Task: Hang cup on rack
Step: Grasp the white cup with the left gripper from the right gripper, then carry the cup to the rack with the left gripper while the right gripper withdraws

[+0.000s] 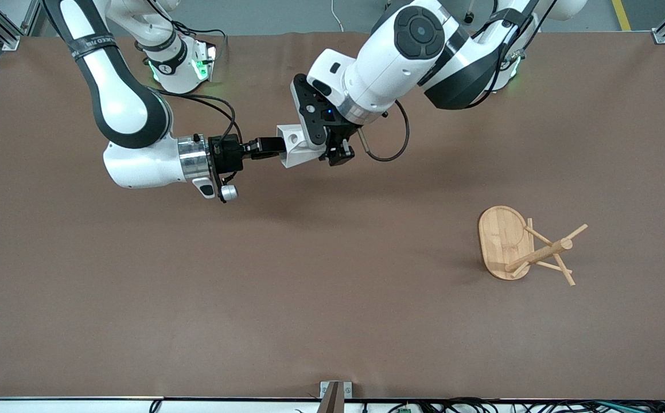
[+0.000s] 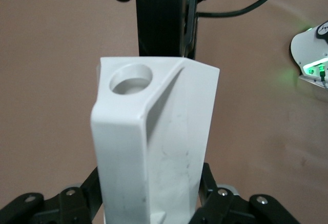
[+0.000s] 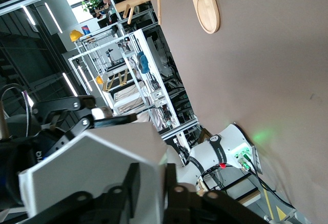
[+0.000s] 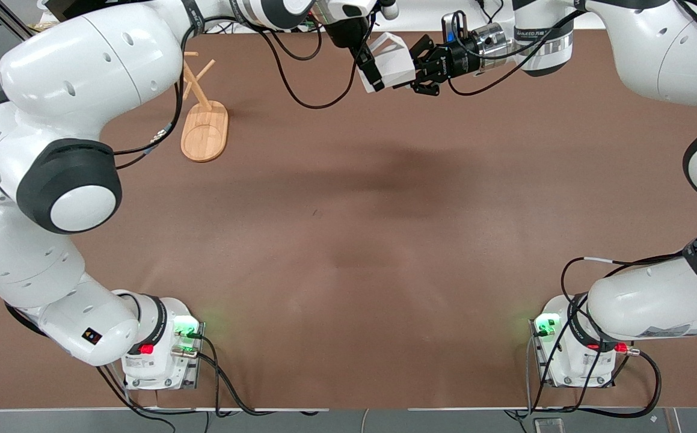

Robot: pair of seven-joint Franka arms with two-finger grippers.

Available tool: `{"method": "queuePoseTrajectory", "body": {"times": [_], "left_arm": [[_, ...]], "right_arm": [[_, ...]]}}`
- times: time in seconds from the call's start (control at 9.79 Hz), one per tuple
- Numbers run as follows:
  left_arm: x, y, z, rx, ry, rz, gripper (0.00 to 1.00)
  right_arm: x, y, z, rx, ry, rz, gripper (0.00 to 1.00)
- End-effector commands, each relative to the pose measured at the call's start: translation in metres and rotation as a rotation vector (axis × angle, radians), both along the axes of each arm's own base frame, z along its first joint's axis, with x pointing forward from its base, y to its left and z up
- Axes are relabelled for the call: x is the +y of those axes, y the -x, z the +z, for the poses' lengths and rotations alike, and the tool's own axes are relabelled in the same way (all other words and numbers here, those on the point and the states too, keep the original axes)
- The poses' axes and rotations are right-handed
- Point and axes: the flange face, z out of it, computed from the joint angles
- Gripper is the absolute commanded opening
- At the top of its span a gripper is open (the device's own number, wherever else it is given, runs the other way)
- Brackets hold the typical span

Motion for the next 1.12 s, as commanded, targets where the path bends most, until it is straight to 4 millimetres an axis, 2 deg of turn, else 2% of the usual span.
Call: {"method": "queuePoseTrajectory", "body": {"times": [0.0,0.1,0.2,0.41,0.61,0.82,0.92,1.02], "left_arm": [[0.003,0.0,-0.031,0.022,-0.078,-0.026,0.01],[0.007,-0.001,-0.034,0.034,-0.09,-0.027,0.01],[0.012,-0.005,-0.037,0.044,-0.1,-0.023,0.01],[0.029,-0.019,-0.039,0.056,-0.11,0.006,0.01],[0.058,-0.039,-0.041,0.085,-0.127,0.052,0.01],[0.097,-0.065,-0.039,0.11,-0.138,0.119,0.01],[0.114,-0.076,-0.038,0.132,-0.144,0.201,0.01],[0.127,-0.082,-0.034,0.157,-0.152,0.279,0.01]], "right_arm": [[-0.013,-0.002,0.011,0.0,-0.007,-0.031,1.0],[-0.028,-0.009,0.011,-0.012,0.013,-0.038,1.0],[-0.053,-0.018,0.007,-0.039,0.074,-0.035,1.0],[-0.117,-0.035,0.005,-0.095,0.312,-0.003,1.0],[-0.185,-0.039,0.018,-0.197,0.639,0.056,1.0],[-0.254,-0.05,0.027,-0.257,0.887,0.096,1.0],[-0.284,-0.053,0.031,-0.273,1.027,0.129,1.0],[-0.297,-0.054,0.04,-0.308,1.13,0.169,1.0]]}}
